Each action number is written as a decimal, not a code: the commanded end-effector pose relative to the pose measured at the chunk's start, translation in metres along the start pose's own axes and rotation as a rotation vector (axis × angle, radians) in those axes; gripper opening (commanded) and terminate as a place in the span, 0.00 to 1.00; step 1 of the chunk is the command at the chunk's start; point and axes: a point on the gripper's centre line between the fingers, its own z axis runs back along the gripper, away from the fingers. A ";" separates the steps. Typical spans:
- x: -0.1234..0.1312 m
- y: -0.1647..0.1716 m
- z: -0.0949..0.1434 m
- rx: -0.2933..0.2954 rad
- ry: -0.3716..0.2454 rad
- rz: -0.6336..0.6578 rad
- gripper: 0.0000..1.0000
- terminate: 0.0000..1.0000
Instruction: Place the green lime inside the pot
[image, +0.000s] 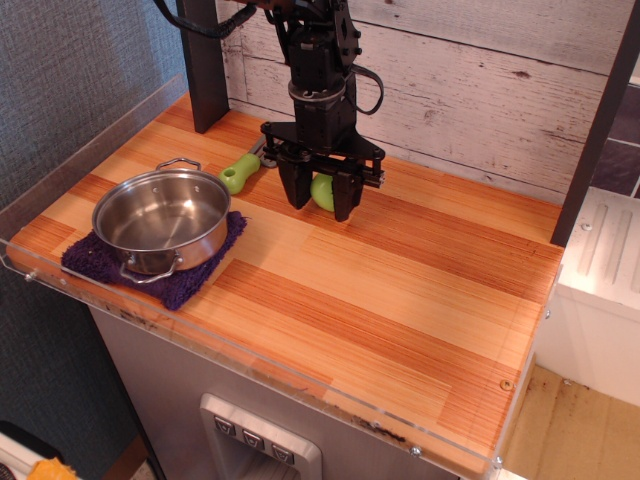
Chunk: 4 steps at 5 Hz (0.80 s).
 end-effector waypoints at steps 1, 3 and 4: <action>0.002 0.001 0.088 -0.044 -0.191 -0.024 0.00 0.00; -0.055 0.040 0.143 -0.055 -0.179 0.002 0.00 0.00; -0.083 0.060 0.128 -0.024 -0.081 0.000 0.00 0.00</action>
